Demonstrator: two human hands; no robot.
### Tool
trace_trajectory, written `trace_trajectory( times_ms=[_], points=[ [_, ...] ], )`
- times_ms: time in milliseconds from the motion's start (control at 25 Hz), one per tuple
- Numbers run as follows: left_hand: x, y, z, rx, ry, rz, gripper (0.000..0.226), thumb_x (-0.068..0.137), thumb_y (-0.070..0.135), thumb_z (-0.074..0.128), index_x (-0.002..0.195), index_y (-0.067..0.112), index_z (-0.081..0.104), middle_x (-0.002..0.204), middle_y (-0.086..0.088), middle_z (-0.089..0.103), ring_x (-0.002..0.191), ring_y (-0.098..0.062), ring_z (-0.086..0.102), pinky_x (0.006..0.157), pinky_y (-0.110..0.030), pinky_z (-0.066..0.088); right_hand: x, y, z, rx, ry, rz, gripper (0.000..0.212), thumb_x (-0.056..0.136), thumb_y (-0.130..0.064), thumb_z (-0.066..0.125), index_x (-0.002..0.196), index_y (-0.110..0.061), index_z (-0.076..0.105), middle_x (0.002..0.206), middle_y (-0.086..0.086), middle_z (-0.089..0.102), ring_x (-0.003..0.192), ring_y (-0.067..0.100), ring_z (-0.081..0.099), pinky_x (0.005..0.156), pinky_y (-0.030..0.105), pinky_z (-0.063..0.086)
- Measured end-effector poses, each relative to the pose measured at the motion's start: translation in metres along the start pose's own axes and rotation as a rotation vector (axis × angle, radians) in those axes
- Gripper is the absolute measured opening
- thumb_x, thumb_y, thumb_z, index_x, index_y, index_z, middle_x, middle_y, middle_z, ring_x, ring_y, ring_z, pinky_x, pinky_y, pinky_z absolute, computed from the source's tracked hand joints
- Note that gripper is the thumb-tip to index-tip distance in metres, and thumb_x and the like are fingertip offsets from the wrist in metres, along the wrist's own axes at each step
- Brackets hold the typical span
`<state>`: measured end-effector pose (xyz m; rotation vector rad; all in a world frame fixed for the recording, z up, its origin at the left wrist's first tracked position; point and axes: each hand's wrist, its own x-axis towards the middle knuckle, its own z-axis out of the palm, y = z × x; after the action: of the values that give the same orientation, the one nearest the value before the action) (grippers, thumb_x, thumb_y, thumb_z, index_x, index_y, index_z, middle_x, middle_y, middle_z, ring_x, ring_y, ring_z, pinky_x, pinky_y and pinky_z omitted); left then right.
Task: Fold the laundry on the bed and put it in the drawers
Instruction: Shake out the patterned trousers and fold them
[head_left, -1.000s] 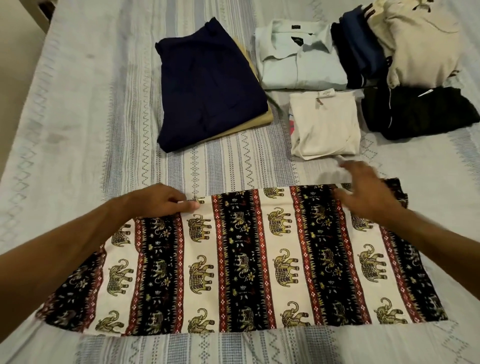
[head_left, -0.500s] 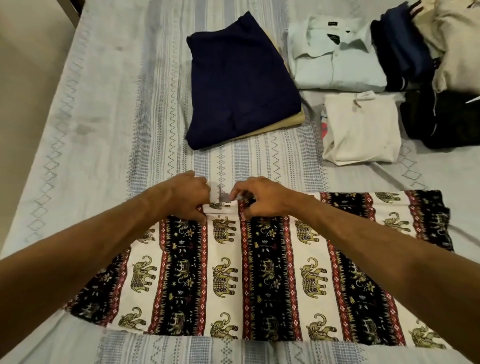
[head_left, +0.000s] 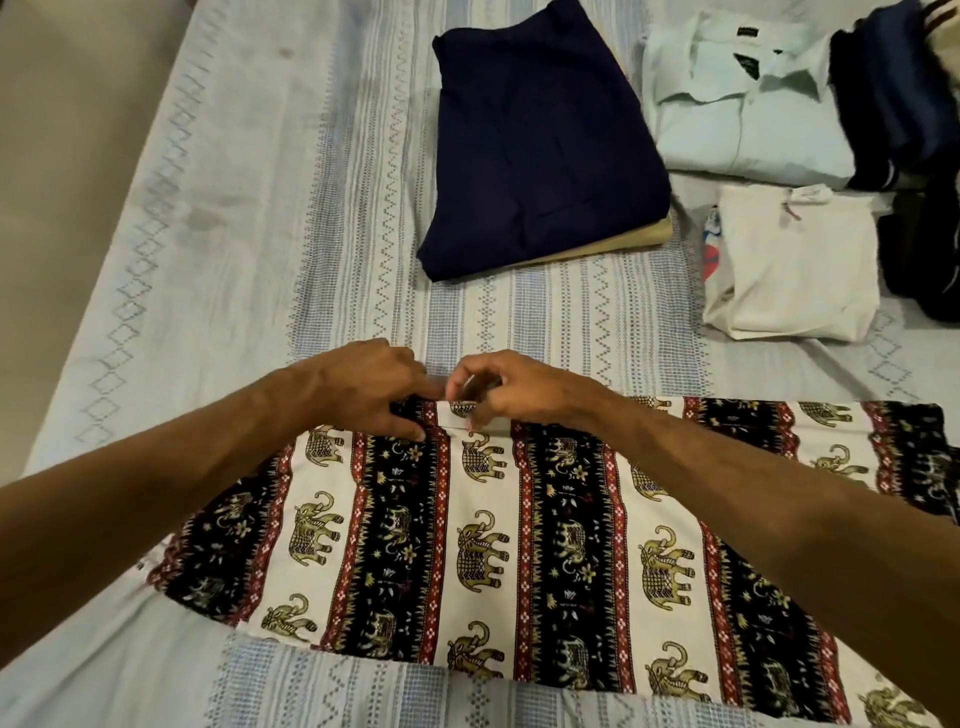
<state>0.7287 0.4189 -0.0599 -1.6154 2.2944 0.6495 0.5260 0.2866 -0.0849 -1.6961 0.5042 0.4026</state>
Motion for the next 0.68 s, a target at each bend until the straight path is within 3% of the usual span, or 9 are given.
trace_trajectory(
  times_ms=[120,280,440,480,560,600,680],
  points=[
    [-0.010,-0.003,-0.002,0.063,-0.039,0.003,0.053,0.096,0.062,0.058,0.140,0.043,0.035,0.106,0.006,0.063,0.090,-0.006,0.043,0.081,-0.027,0.041,0.002,-0.004,0.002,-0.105,-0.033,0.021,0.026,0.084,-0.018,0.080,0.109,-0.022,0.072,0.108,0.000,0.073,0.105,0.018,0.066,0.095,0.039,0.047],
    [-0.010,-0.010,0.002,0.153,-0.009,-0.055,0.052,0.094,0.075,0.044,0.128,0.035,0.043,0.104,0.008,0.065,0.097,-0.011,0.058,0.094,-0.036,0.048,-0.002,-0.010,0.000,-0.345,-0.069,0.072,0.028,0.088,-0.038,0.076,0.111,-0.022,0.073,0.102,0.002,0.074,0.094,0.019,0.067,0.083,0.036,0.051],
    [-0.005,-0.011,0.014,-0.023,-0.010,-0.180,0.067,0.085,0.093,0.025,0.110,0.034,0.046,0.081,0.009,0.063,0.072,-0.010,0.060,0.072,-0.037,0.056,-0.032,0.011,-0.031,-0.324,-0.076,0.157,0.026,0.091,-0.040,0.075,0.093,-0.015,0.075,0.100,0.012,0.076,0.078,0.018,0.068,0.073,0.033,0.049],
    [-0.004,-0.011,0.015,-0.062,0.015,-0.191,0.066,0.086,0.093,0.024,0.106,0.034,0.047,0.078,0.010,0.060,0.069,-0.008,0.058,0.069,-0.036,0.055,-0.045,0.017,-0.042,-0.271,-0.087,0.201,0.023,0.092,-0.039,0.074,0.092,-0.016,0.076,0.097,0.006,0.077,0.076,0.011,0.066,0.076,0.030,0.046],
    [0.000,-0.011,0.018,-0.089,0.035,-0.184,0.061,0.089,0.089,0.027,0.103,0.034,0.048,0.076,0.013,0.057,0.069,-0.005,0.055,0.067,-0.035,0.052,-0.073,0.029,-0.063,-0.176,-0.091,0.266,0.014,0.093,-0.038,0.073,0.086,-0.027,0.079,0.089,-0.022,0.073,0.079,-0.006,0.062,0.089,0.029,0.041],
    [0.001,-0.011,0.021,-0.100,0.032,-0.168,0.056,0.090,0.087,0.031,0.102,0.035,0.048,0.077,0.014,0.057,0.071,-0.004,0.055,0.068,-0.034,0.052,-0.087,0.036,-0.072,-0.171,-0.083,0.293,0.016,0.093,-0.037,0.072,0.081,-0.028,0.078,0.083,-0.026,0.070,0.081,-0.006,0.062,0.094,0.033,0.039],
    [0.002,-0.015,0.025,-0.182,0.010,-0.121,0.052,0.089,0.086,0.040,0.101,0.036,0.051,0.082,0.014,0.059,0.076,-0.005,0.057,0.071,-0.035,0.054,-0.112,0.054,-0.088,-0.300,-0.094,0.350,0.025,0.094,-0.038,0.071,0.082,-0.016,0.076,0.077,-0.014,0.072,0.081,0.012,0.065,0.097,0.041,0.044]
  ],
)
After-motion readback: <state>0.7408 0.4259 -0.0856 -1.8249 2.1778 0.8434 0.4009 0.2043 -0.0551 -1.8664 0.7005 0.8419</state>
